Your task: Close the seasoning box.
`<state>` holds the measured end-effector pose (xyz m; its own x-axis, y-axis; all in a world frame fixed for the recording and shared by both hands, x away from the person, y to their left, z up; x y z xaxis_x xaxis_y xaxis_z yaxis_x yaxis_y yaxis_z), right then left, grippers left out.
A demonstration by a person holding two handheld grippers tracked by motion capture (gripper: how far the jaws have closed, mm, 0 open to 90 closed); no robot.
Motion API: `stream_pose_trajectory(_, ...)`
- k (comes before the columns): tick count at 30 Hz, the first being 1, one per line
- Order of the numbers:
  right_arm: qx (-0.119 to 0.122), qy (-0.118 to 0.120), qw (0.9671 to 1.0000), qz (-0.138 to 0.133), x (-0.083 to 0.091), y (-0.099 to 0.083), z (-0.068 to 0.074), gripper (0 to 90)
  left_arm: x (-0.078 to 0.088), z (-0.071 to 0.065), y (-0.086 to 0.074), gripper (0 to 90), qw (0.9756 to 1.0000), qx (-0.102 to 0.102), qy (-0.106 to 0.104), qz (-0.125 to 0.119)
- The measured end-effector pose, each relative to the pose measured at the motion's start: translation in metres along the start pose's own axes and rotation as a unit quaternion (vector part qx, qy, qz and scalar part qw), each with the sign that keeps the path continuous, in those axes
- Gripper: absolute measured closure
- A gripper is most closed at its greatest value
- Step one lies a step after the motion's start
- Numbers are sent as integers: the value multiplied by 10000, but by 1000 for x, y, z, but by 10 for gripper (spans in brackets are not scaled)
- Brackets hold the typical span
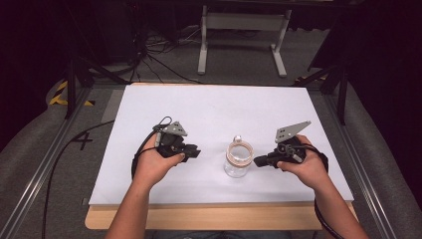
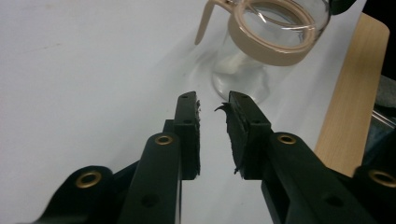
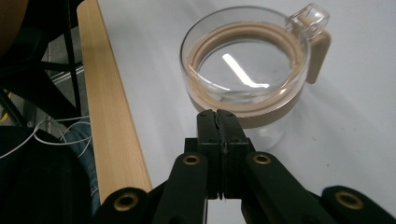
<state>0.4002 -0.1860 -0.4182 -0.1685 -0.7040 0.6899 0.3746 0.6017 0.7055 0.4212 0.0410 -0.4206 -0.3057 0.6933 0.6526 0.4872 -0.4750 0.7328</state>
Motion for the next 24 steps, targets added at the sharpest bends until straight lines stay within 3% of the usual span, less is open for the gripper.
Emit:
stream_pose_trajectory(9,-194,-404,9967,-676,32,17,-21,757,22,17,-14,705,9991,261,302,-158)
stream_pose_trajectory(16,-307,-811,9929,-819,47,15,-43,693,31,29,-24,684,9973,484,498,-228)
stream_pose_trajectory(17,-374,-996,9909,-827,51,11,-53,680,32,32,-26,683,9970,499,545,-228)
stream_pose_trajectory(19,-417,-1045,9902,-832,52,9,-56,669,34,36,-29,681,9964,578,565,-242)
stream_pose_trajectory(24,-599,-1434,9849,-763,56,-9,-83,618,33,51,-36,660,9949,663,728,-221)
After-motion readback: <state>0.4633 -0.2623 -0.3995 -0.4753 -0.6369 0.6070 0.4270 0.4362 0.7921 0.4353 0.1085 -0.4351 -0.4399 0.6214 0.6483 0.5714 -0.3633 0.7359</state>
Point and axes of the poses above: each handheld gripper's, and its own axes: x roughly backward along the jaws, y roughly out of its top, z roughly to its left, the point moved 10 cm from there along -x, roughly forward along the jaws, and after that the axes turned 2 degrees about x, right-handed, at the moved point
